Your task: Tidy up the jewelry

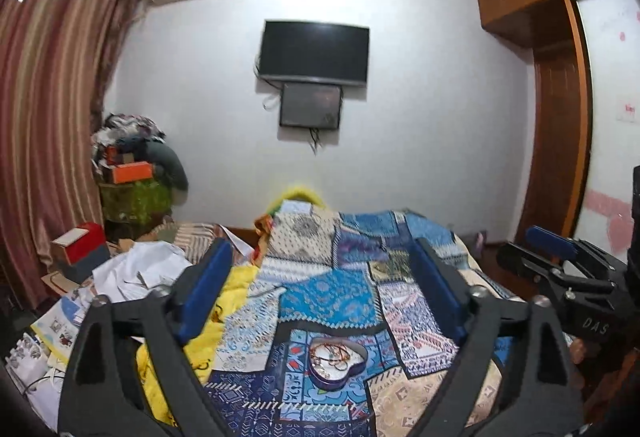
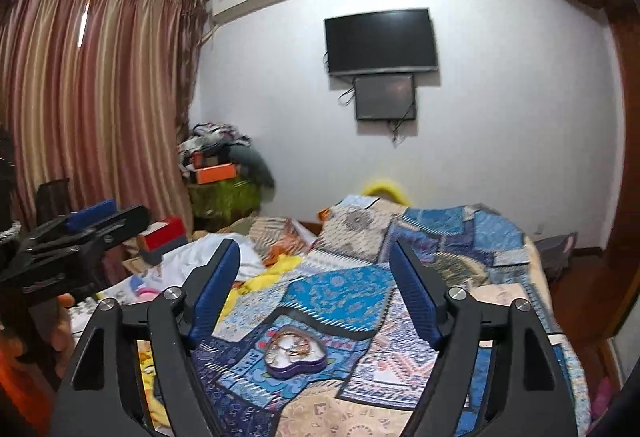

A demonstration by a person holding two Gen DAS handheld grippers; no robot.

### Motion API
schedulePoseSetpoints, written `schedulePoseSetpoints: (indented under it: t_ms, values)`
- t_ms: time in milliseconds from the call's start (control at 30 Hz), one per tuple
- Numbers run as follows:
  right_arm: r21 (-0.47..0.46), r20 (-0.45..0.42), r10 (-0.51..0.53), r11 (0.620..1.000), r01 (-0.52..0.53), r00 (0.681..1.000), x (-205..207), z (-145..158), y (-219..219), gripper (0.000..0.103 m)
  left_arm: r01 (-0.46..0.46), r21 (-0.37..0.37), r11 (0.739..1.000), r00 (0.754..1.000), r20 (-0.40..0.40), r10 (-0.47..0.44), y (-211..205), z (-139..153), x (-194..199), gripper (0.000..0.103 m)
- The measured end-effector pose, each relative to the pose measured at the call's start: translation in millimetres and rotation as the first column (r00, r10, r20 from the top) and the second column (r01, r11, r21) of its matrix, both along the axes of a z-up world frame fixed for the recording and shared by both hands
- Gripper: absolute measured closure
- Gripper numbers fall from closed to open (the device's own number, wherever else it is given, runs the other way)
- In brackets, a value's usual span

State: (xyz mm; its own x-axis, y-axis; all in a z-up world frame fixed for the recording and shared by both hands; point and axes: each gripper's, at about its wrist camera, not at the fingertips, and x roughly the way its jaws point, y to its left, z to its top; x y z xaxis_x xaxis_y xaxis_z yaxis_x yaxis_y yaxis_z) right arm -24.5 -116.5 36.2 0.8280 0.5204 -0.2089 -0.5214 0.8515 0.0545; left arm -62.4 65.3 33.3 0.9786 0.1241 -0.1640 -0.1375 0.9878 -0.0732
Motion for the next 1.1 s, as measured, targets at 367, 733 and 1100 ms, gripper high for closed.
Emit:
schedulePoseSetpoints:
  t_ms: [367, 733, 1100]
  values:
    - [0.037, 0.043, -0.069, 0.997, 0.067, 0.997, -15.5, -0.4, -9.4, 0.003, -0.026, 0.061, 0.998, 0.999, 0.04, 0.023, -18.7, -8.7, -21.8, 0.003]
    - [0.037, 0.037, -0.064, 0.997, 0.063, 0.997, -19.5, -2.9, -11.6, 0.003, -0.017, 0.027, 0.999, 1.0, 0.014, 0.016, -16.1, -12.9, -20.2, 0.002]
    - [0.035, 0.02, -0.062, 0.998, 0.061, 0.998, -18.1, -4.4, -12.3, 0.003, -0.019, 0.017, 1.0, 1.0, 0.005, 0.019, -16.0, -15.6, -18.1, 0.002]
